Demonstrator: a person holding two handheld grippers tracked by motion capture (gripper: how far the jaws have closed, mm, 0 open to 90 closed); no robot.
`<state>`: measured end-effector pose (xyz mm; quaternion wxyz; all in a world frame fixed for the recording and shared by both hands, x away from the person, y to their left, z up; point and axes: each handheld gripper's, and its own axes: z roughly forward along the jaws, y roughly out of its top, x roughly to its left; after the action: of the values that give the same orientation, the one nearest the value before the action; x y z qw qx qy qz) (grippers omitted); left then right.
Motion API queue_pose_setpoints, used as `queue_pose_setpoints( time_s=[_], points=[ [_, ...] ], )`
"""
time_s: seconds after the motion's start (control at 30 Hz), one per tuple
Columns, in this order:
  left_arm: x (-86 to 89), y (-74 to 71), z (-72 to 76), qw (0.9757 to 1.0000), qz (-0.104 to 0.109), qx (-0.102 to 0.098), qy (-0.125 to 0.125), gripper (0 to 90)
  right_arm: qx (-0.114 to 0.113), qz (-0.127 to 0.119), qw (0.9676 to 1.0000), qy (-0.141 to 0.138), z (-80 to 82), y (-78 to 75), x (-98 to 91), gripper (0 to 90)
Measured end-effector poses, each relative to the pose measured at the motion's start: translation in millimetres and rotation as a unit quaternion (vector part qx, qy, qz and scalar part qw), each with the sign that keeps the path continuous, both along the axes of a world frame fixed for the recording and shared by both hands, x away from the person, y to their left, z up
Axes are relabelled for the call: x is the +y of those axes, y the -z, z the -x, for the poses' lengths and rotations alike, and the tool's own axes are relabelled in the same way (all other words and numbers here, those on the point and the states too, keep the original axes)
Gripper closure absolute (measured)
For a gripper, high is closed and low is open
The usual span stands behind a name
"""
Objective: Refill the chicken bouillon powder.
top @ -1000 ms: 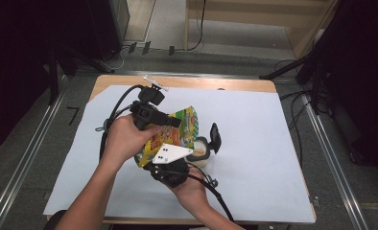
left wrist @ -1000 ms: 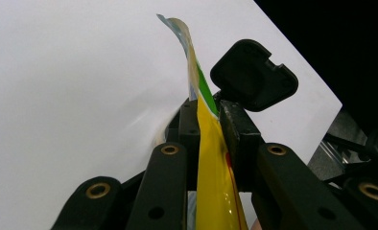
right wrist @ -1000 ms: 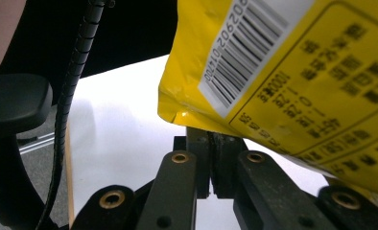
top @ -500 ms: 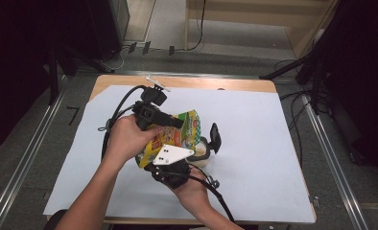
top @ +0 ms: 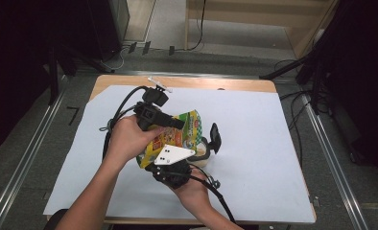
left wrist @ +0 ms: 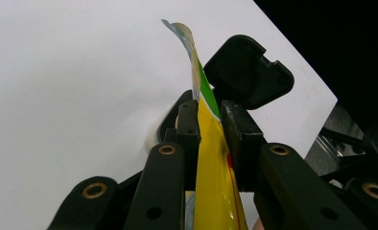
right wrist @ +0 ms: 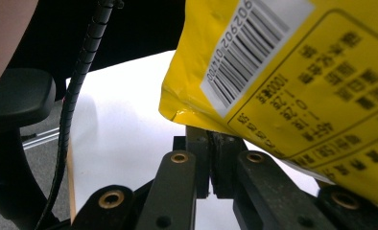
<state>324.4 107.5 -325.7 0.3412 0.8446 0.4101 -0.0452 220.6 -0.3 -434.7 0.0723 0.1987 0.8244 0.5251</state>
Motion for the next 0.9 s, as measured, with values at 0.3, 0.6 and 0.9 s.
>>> queue_pose_setpoints(
  time_s=[0.3,0.6,0.9],
  points=[
    [-0.7,0.3,0.6,1.0,-0.001,0.0,0.002,78.7,-0.005,0.0,1.0,-0.001,-0.5,1.0,-0.5,89.6],
    [-0.3,1.3,0.0,1.0,-0.003,0.007,0.003,79.1,-0.002,0.001,1.0,0.002,-1.7,2.3,-1.0,89.6],
    [4.6,4.2,-4.8,0.9995,0.004,0.032,-0.003,79.7,-0.008,0.006,0.9999,0.001,0.4,-0.3,-0.3,89.6]
  ],
)
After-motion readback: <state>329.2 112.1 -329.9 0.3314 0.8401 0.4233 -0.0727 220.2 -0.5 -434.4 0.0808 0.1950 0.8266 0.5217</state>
